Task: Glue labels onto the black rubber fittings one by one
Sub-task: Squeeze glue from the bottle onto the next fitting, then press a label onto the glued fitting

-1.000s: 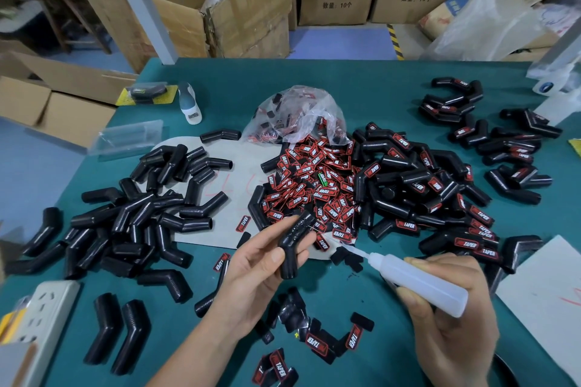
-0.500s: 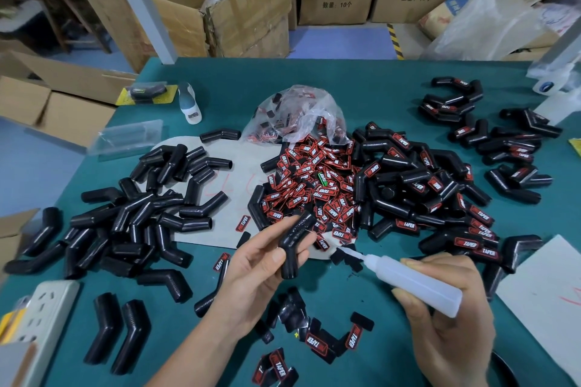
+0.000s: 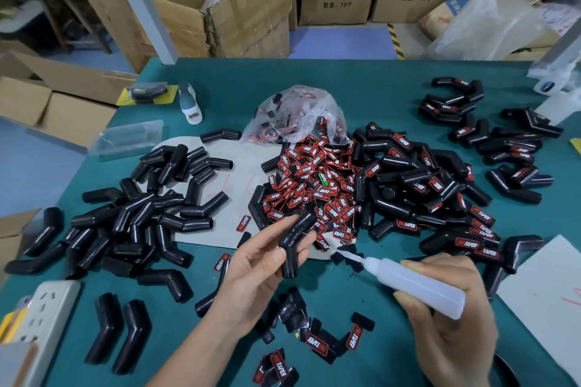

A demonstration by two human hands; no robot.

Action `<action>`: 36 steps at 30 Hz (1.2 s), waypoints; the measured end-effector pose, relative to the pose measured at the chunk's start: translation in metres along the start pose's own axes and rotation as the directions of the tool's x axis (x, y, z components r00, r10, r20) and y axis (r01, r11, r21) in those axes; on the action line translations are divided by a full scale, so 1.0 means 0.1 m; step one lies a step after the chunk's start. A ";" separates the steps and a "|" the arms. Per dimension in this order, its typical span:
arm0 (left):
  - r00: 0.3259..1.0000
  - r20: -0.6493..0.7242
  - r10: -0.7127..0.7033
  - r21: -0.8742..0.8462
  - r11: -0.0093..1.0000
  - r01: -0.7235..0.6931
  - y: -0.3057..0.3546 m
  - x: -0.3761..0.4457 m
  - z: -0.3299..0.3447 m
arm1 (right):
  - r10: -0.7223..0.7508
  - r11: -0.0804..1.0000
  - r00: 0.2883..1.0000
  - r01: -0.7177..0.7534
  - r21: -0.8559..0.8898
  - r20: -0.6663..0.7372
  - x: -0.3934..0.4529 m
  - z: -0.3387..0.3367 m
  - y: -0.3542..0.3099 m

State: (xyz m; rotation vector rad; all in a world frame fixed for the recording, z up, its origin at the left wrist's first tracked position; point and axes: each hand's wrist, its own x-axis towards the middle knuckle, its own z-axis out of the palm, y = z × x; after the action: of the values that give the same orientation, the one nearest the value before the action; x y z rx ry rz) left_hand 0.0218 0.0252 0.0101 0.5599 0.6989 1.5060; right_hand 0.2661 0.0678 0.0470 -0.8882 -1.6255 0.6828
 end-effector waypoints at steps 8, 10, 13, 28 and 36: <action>0.982 -0.177 0.061 0.184 0.982 -0.028 -0.04 0.02 -0.01 | 0.331 0.942 0.936 -0.320 0.101 -0.121 0.10 -0.02 0.03; 0.976 -0.204 0.083 0.256 0.966 -0.029 -0.04 0.02 -0.01 | 0.394 0.918 0.919 -0.393 0.044 -0.013 0.11 0.00 0.12; 0.971 -0.203 0.130 0.365 0.930 -0.048 -0.05 0.03 -0.01 | 0.489 0.869 0.867 -0.475 -0.135 0.094 0.11 0.03 0.23; 0.945 -0.193 0.264 0.606 0.789 -0.096 -0.07 0.06 -0.06 | 0.601 0.773 0.797 -0.563 -0.294 0.055 0.12 0.06 0.36; 0.917 -0.237 0.321 0.596 0.793 -0.123 -0.03 0.05 -0.04 | 0.017 0.981 0.955 -0.073 -0.180 -0.295 -0.01 0.09 0.26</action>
State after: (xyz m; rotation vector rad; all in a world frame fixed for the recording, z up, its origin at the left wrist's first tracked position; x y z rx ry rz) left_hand 0.0201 0.0299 0.0049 0.8811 1.4189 1.6257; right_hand 0.2630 0.0809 0.0235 -1.1122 -1.4216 0.4074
